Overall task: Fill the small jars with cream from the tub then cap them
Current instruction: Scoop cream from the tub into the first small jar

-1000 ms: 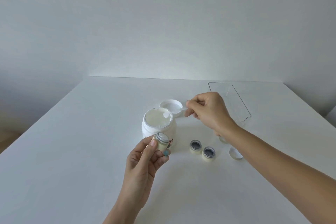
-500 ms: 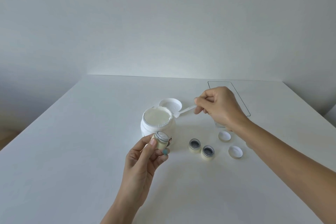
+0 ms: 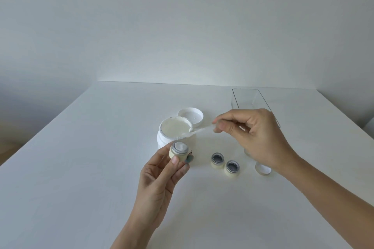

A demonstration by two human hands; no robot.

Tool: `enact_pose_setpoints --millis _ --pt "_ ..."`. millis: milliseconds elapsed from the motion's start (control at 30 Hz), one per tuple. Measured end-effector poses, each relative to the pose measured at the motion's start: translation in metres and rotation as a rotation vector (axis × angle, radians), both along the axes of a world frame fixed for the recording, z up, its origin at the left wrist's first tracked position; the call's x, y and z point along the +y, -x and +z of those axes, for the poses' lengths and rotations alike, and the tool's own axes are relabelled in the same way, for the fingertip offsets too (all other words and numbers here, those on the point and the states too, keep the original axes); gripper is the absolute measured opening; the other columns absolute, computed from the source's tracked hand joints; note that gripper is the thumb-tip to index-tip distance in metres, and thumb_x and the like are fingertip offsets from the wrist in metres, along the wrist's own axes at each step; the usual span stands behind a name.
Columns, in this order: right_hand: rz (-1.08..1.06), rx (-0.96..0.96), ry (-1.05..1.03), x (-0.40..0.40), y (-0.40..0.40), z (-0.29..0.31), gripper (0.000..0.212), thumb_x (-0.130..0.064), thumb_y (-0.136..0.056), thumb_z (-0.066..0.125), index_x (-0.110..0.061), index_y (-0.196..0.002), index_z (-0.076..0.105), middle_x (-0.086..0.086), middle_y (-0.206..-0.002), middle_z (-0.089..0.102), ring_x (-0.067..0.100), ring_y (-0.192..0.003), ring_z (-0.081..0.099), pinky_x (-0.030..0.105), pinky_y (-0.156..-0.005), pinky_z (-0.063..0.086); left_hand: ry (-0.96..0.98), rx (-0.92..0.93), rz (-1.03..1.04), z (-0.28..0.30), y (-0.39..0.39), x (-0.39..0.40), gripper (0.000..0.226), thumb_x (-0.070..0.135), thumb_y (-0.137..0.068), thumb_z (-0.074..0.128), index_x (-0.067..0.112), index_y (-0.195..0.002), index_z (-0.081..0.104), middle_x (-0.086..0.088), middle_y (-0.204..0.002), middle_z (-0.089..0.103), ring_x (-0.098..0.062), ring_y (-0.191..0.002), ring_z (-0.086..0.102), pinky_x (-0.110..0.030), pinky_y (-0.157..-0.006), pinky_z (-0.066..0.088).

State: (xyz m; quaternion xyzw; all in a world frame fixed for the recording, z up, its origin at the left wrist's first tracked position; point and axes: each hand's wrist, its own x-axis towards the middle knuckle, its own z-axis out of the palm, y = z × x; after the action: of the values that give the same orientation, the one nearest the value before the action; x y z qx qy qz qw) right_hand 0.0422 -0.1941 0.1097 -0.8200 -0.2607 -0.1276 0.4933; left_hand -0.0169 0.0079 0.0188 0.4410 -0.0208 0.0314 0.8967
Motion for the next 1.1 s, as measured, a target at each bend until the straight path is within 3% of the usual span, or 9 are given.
enact_pose_setpoints --millis 200,300,467,633,733,933,1100 --pt "-0.018 -0.295 0.186 0.009 0.008 0.002 0.013 -0.014 -0.086 0.064 -0.011 -0.082 0.075 0.003 -0.066 0.067 0.014 -0.063 0.059 0.02 -0.06 0.044 -0.056 -0.018 0.018 -0.002 0.0 -0.001 0.042 0.022 -0.069 0.085 0.013 -0.109 0.073 -0.009 -0.105 0.074 -0.025 -0.1 0.072 -0.025 -0.079 0.057" --pt "-0.016 -0.331 0.237 0.01 0.008 0.003 0.014 -0.012 -0.086 0.062 -0.008 -0.081 0.075 0.005 -0.063 0.063 0.015 -0.064 0.052 0.013 -0.058 0.039 -0.063 -0.027 0.017 -0.001 0.0 0.0 0.046 0.025 -0.067 0.087 0.013 -0.109 0.073 -0.008 -0.106 0.074 -0.025 -0.101 0.071 -0.026 -0.08 0.057" --pt "-0.012 -0.323 0.263 0.007 0.009 0.004 0.012 -0.009 -0.086 0.063 -0.008 -0.083 0.074 0.001 -0.062 0.062 0.011 -0.066 0.049 0.005 -0.061 0.034 -0.075 -0.043 0.041 -0.006 -0.001 -0.001 0.034 0.014 -0.072 0.077 0.015 -0.107 0.074 -0.005 -0.107 0.075 -0.025 -0.1 0.071 -0.026 -0.081 0.056" --pt "0.001 -0.304 0.272 0.005 0.011 0.004 0.011 -0.006 -0.086 0.064 -0.009 -0.082 0.074 -0.002 -0.063 0.062 0.009 -0.068 0.05 0.004 -0.063 0.035 -0.094 -0.054 0.053 -0.007 -0.002 -0.001 0.037 0.014 -0.072 0.076 0.014 -0.109 0.073 -0.005 -0.11 0.074 -0.026 -0.101 0.07 -0.027 -0.084 0.056" --pt "0.014 -0.287 0.266 0.005 0.012 0.004 0.011 -0.006 -0.086 0.064 -0.009 -0.081 0.074 -0.002 -0.065 0.064 0.012 -0.068 0.054 0.01 -0.062 0.039 -0.107 -0.051 0.068 -0.009 -0.003 0.0 0.04 0.012 -0.071 0.078 0.009 -0.11 0.07 -0.009 -0.113 0.073 -0.035 -0.107 0.068 -0.031 -0.088 0.055" --pt "0.01 -0.244 0.239 0.003 0.016 0.002 0.015 -0.011 -0.087 0.06 -0.01 -0.08 0.073 -0.001 -0.065 0.065 0.015 -0.066 0.061 0.015 -0.06 0.043 -0.101 -0.045 0.094 -0.01 -0.004 -0.001 0.038 0.011 -0.067 0.08 0.013 -0.104 0.072 -0.01 -0.115 0.073 -0.036 -0.107 0.067 -0.037 -0.098 0.053" --pt "-0.001 -0.165 0.197 0.002 0.018 0.0 0.016 -0.014 -0.088 0.06 -0.013 -0.079 0.073 -0.004 -0.066 0.066 0.015 -0.066 0.063 0.031 -0.064 0.047 -0.104 -0.053 0.105 -0.009 -0.004 0.0 0.034 0.01 -0.065 0.081 0.016 -0.098 0.073 -0.007 -0.112 0.073 -0.027 -0.101 0.069 -0.031 -0.091 0.055"
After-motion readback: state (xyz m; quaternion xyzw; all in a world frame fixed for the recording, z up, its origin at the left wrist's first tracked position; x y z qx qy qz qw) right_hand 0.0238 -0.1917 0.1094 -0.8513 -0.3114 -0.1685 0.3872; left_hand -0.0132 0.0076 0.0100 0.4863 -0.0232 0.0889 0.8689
